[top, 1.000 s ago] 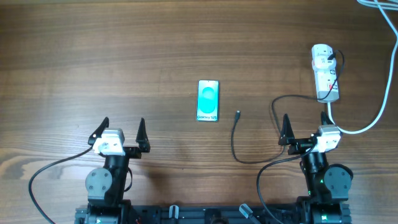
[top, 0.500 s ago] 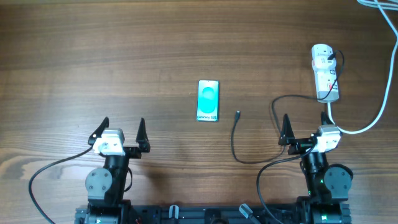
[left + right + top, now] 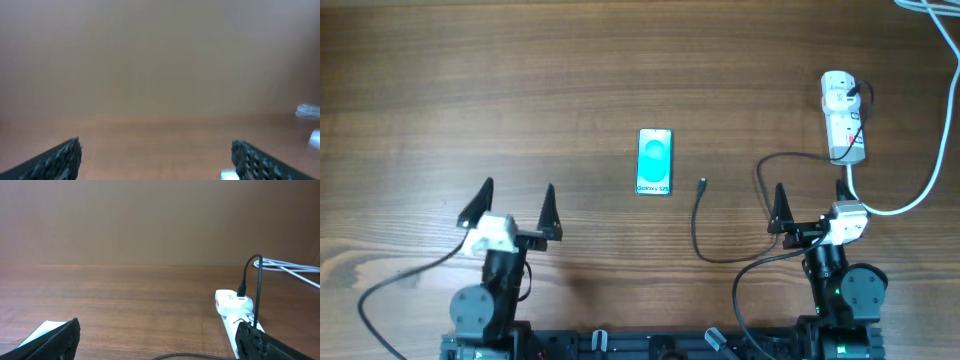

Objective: Plug charger to phone and switch on socket
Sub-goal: 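Move the left gripper over the Galaxy S25 phone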

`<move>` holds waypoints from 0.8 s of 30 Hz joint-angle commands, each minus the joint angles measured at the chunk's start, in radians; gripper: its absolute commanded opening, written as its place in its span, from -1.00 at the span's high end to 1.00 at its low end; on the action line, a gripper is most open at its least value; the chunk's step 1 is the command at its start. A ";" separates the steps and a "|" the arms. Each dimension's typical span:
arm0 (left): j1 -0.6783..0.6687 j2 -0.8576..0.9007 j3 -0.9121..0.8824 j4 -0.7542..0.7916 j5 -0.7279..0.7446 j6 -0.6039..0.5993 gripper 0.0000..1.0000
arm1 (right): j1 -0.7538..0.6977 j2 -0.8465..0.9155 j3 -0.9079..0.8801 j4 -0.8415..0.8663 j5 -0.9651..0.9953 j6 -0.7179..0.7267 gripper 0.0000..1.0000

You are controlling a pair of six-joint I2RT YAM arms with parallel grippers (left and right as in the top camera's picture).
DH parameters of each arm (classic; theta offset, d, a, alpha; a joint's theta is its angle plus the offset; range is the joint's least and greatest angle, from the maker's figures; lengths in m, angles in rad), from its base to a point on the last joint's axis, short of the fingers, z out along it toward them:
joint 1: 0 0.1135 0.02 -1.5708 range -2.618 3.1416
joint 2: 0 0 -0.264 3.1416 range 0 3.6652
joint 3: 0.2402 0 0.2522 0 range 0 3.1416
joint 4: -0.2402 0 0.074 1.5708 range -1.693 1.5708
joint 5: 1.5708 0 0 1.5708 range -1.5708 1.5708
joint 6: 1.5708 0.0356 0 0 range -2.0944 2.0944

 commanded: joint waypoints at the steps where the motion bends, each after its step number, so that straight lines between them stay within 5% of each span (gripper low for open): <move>1: 0.006 -0.011 0.000 0.235 0.100 0.015 -1.00 | -0.004 -0.005 -0.002 0.003 0.006 -0.011 -1.00; 5: 0.006 0.026 0.122 0.246 0.100 0.016 -1.00 | -0.004 -0.005 -0.002 0.003 0.006 -0.011 -1.00; 10: 0.006 0.373 0.613 -0.348 0.100 0.016 -1.00 | -0.004 -0.005 -0.002 0.003 0.006 -0.011 -0.99; 12: 0.006 0.659 0.921 -0.683 0.170 0.018 -1.00 | -0.004 -0.005 -0.002 0.003 0.006 -0.011 -1.00; 16: 0.003 0.958 1.115 -0.756 0.534 -0.020 -1.00 | -0.004 -0.005 -0.002 0.003 0.006 -0.011 -0.99; 19: -0.054 1.169 1.254 -0.872 0.398 -0.116 -0.99 | -0.004 -0.005 -0.002 0.003 0.006 -0.011 -1.00; 24: -0.230 1.666 1.802 -1.401 0.037 -0.200 -1.00 | -0.004 -0.005 -0.002 0.003 0.006 -0.011 -0.99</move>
